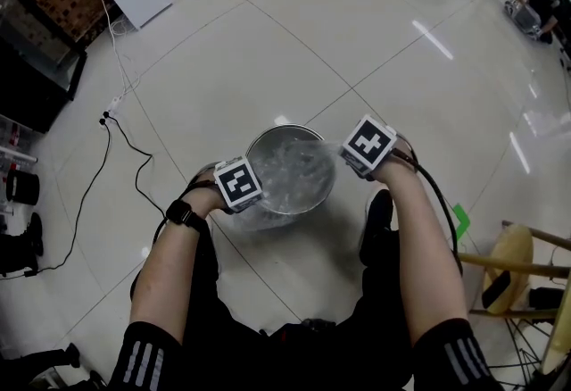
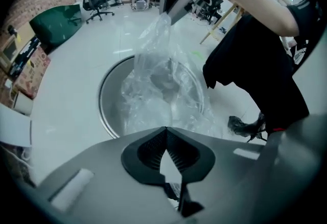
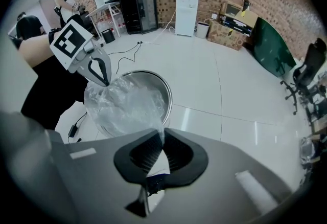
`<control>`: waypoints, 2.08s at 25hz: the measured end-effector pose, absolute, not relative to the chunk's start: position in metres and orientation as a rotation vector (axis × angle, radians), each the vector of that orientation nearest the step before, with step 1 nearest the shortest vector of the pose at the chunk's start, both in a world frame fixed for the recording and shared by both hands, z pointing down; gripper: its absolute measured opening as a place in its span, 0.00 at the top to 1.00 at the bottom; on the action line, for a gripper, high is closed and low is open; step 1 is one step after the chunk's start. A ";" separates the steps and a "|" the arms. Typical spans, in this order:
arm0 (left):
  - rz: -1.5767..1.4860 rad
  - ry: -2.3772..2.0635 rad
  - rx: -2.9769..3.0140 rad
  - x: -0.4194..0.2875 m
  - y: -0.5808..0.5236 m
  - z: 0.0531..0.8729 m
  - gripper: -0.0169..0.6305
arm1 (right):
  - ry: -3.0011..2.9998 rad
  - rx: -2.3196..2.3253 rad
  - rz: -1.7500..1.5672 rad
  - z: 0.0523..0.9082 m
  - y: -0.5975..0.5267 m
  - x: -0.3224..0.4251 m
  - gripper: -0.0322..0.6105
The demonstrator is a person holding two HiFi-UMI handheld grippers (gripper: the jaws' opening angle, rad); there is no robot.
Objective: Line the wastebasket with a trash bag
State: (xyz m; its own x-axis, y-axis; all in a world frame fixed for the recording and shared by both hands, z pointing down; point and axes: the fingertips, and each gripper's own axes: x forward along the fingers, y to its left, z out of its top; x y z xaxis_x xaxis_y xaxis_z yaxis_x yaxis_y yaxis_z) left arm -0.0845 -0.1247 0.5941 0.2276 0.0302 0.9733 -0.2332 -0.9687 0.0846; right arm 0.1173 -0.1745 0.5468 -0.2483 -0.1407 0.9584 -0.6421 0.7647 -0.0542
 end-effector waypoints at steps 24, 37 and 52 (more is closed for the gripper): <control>1.057 -0.992 2.103 -0.160 -0.258 0.629 0.98 | -1.718 0.920 0.731 0.649 -0.228 0.156 0.94; 1.205 -0.670 1.957 -0.149 -0.201 0.695 0.89 | -1.648 0.701 0.891 0.711 -0.179 0.151 0.94; 1.404 -0.702 2.318 -0.148 -0.201 0.577 0.77 | -1.861 0.695 0.601 0.600 -0.186 0.154 0.72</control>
State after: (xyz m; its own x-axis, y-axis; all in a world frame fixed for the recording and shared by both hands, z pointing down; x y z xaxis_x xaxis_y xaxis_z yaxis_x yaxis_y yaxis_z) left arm -0.1480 -0.2012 0.5769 0.3892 -0.2352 0.8906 -0.5717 -0.8198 0.0334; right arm 0.1539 -0.1860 0.5999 -0.3171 -0.1918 0.9288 -0.6989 0.7093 -0.0922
